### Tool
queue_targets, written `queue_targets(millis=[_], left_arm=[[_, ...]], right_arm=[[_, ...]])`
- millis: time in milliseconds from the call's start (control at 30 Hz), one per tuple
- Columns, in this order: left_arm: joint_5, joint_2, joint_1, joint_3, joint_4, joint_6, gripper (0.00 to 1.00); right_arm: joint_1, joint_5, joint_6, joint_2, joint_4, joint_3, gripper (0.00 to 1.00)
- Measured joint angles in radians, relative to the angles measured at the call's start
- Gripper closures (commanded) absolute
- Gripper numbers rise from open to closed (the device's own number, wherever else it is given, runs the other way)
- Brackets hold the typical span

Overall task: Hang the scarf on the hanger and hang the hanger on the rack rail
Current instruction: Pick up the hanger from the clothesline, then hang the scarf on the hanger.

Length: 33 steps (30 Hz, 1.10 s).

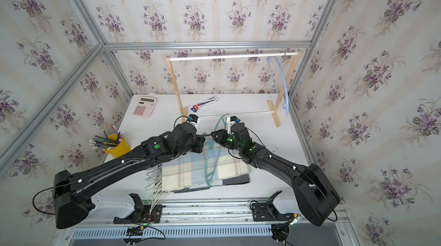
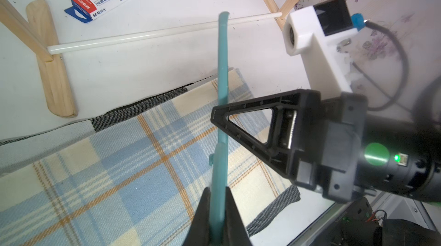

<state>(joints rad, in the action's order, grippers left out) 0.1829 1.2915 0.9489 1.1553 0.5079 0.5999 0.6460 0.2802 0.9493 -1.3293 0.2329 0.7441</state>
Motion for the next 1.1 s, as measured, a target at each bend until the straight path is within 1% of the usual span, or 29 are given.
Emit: queue_targets(millis=[67, 133, 233, 267, 333, 400, 433, 533, 700, 867, 1100], left_arm=[[0.039, -0.035, 0.000, 0.011, 0.053, 0.041, 1.00], [0.086, -0.072, -0.001, 0.039, 0.122, 0.104, 1.00], [0.144, -0.128, -0.016, 0.078, 0.234, 0.219, 1.00], [0.153, -0.142, -0.026, 0.082, 0.263, 0.253, 1.00], [0.155, -0.166, -0.049, 0.072, 0.312, 0.327, 1.00], [0.143, -0.190, -0.065, 0.021, 0.325, 0.391, 1.00], [0.114, -0.204, -0.072, -0.026, 0.319, 0.424, 1.00], [0.051, -0.222, -0.094, -0.128, 0.279, 0.481, 1.00], [-0.016, -0.246, -0.105, -0.240, 0.169, 0.517, 1.00], [-0.063, -0.302, -0.113, -0.316, 0.057, 0.498, 1.00], [-0.117, -0.319, -0.153, -0.376, -0.025, 0.450, 1.00]], right_arm=[[-0.006, -0.025, -0.075, 0.024, -0.102, 0.062, 0.27], [-0.009, -0.092, -0.164, 0.071, -0.191, 0.104, 0.26], [-0.029, -0.218, -0.284, 0.154, -0.310, 0.098, 0.25], [-0.047, -0.250, -0.318, 0.179, -0.343, 0.080, 0.26], [-0.130, -0.278, -0.363, 0.228, -0.393, 0.017, 0.29], [-0.224, -0.303, -0.383, 0.270, -0.425, -0.067, 0.30], [-0.256, -0.308, -0.390, 0.291, -0.446, -0.117, 0.31], [-0.280, -0.290, -0.399, 0.291, -0.443, -0.183, 0.34], [-0.293, -0.288, -0.399, 0.206, -0.388, -0.230, 0.43], [-0.304, -0.259, -0.402, 0.105, -0.319, -0.237, 0.53], [-0.306, -0.193, -0.402, 0.026, -0.260, -0.243, 0.58]])
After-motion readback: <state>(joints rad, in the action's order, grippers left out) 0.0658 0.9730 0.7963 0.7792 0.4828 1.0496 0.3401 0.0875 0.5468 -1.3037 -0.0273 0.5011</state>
